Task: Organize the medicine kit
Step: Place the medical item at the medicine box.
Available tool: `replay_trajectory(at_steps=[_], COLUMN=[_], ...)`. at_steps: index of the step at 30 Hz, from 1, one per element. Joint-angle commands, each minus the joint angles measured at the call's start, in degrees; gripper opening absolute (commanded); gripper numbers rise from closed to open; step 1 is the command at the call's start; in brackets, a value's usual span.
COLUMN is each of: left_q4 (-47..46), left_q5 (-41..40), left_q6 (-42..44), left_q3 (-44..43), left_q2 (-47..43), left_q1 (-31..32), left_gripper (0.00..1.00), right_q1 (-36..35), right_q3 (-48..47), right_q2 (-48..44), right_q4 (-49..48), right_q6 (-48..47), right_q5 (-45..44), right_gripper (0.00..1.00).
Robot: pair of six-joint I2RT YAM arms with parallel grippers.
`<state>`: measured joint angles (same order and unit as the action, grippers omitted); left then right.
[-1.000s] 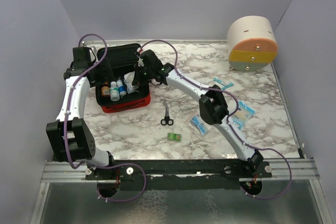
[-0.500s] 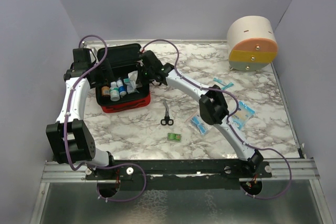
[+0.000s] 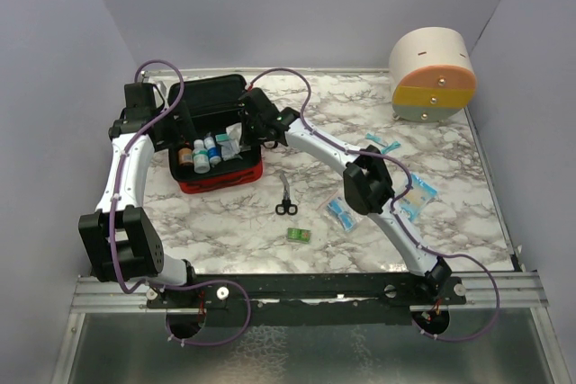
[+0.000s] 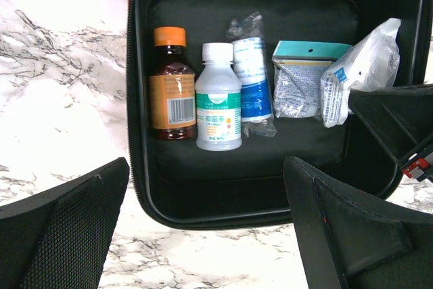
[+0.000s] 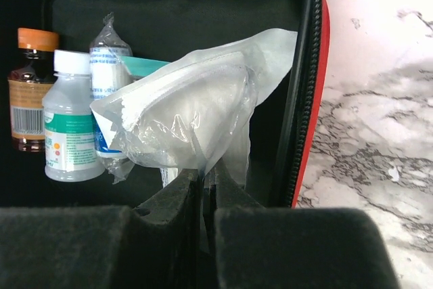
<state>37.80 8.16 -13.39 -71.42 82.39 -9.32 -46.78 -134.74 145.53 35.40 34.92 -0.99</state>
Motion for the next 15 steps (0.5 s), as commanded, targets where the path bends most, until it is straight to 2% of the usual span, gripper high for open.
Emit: replay_trajectory(at_steps=[1, 3, 4, 8, 11, 15], left_q4=[-0.51, -0.60, -0.62, -0.56, -0.51, -0.49], left_q5=[1.25, 1.32, 1.37, 1.66, 1.83, 1.85], left_q6=[0.58, 0.64, 0.60, 0.56, 0.56, 0.80], left_q3=[0.65, 0.49, 0.43, 0.83, 1.02, 0.55], left_q2=[-1.93, -1.86, -1.85, -1.82, -1.88, -1.69], left_q1=[-0.42, -0.41, -0.41, -0.43, -0.42, -0.42], left_gripper=[0.99, 0.99, 0.99, 0.99, 0.99, 0.99], right_q1=[0.55, 0.55, 0.55, 0.55, 0.55, 0.56], right_q3=[0.67, 1.66, 1.93, 3.63, 5.63, 5.93], right_q2=[-0.20, -0.50, -0.59, -1.85, -3.69, -5.41], right_q4=[8.49, 8.57, 8.81, 8.01, 5.95, 5.17], right_q6=[0.70, 0.81, 0.92, 0.94, 0.65, 0.03], right_q5=[-4.95, -4.65, -4.71, -4.48, -4.41, -4.57], right_gripper=[0.04, 0.04, 0.08, 0.34, 0.45, 0.50])
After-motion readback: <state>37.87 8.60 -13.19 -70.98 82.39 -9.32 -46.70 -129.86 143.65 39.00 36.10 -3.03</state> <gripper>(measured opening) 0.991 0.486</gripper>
